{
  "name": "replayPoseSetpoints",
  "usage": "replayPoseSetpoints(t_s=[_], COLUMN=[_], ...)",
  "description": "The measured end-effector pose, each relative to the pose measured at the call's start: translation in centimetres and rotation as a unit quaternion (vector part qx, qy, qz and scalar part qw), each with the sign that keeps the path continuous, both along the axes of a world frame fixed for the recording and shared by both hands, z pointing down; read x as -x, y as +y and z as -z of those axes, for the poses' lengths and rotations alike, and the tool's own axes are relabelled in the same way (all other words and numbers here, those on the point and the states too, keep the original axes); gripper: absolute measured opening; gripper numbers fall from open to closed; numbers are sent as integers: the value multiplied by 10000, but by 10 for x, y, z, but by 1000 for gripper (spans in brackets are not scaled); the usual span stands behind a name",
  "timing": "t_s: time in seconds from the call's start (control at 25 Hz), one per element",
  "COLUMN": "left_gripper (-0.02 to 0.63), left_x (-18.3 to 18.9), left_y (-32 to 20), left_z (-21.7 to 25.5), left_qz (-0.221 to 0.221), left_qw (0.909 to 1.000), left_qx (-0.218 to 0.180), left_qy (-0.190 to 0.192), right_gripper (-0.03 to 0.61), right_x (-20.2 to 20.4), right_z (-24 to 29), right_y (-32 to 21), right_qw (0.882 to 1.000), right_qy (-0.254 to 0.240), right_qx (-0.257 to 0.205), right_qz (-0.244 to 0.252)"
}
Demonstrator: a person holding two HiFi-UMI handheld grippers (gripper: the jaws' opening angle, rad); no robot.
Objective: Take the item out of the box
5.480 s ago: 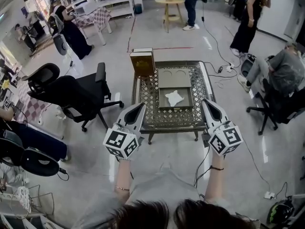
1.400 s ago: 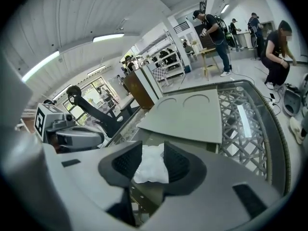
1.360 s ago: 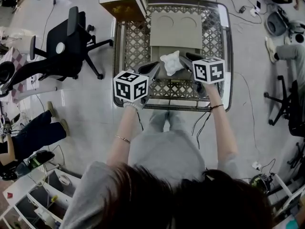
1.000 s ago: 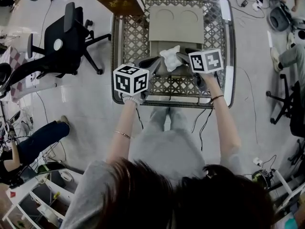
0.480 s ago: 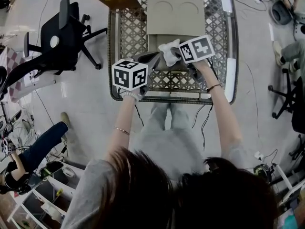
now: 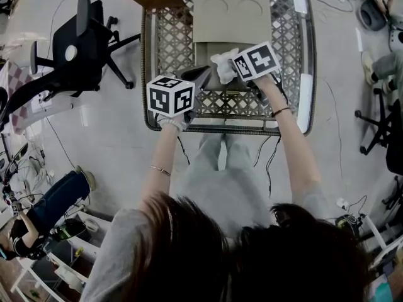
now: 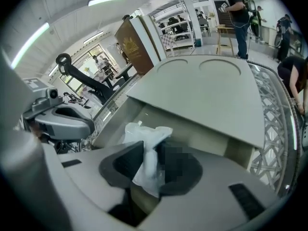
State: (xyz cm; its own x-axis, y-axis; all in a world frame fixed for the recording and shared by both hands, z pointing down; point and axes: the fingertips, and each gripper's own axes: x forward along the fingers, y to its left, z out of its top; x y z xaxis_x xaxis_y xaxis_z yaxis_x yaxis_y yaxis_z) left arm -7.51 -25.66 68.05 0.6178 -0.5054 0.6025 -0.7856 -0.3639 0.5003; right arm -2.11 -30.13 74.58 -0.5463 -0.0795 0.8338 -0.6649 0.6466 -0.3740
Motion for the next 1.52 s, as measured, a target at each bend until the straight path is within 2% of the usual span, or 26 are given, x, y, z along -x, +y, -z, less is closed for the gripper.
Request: replayPoseSetpoints(t_s=[0.4,0.64,0.88,1.12,1.52], left_gripper=[17,17,17,17,17], left_x=[-2,-1,9,14,12], left_y=[4,8,10,13,11], left_z=[-1,9,30,62,112], left_qz=[-22,48,192,121,154], left_qw=[10000,9999,9991,9965,9892], left_qx=[25,-101,-359,-809,-1442], left_qy=[-11,-58,-101,-171,-192], right_gripper=[84,73,71,71,71], right_x=[2,4,5,3,-3], right_z=[2,17,44,86,153], right_y=[0,1,-2,-1,-1], right_qw=[9999,9995,9980,9931,9750], right_qy=[-15,-97,-303,-679,-1339], right_qx=[-40,-224,-481,-893,-1717], right_qz=[-97,-191,-284,-329,-439])
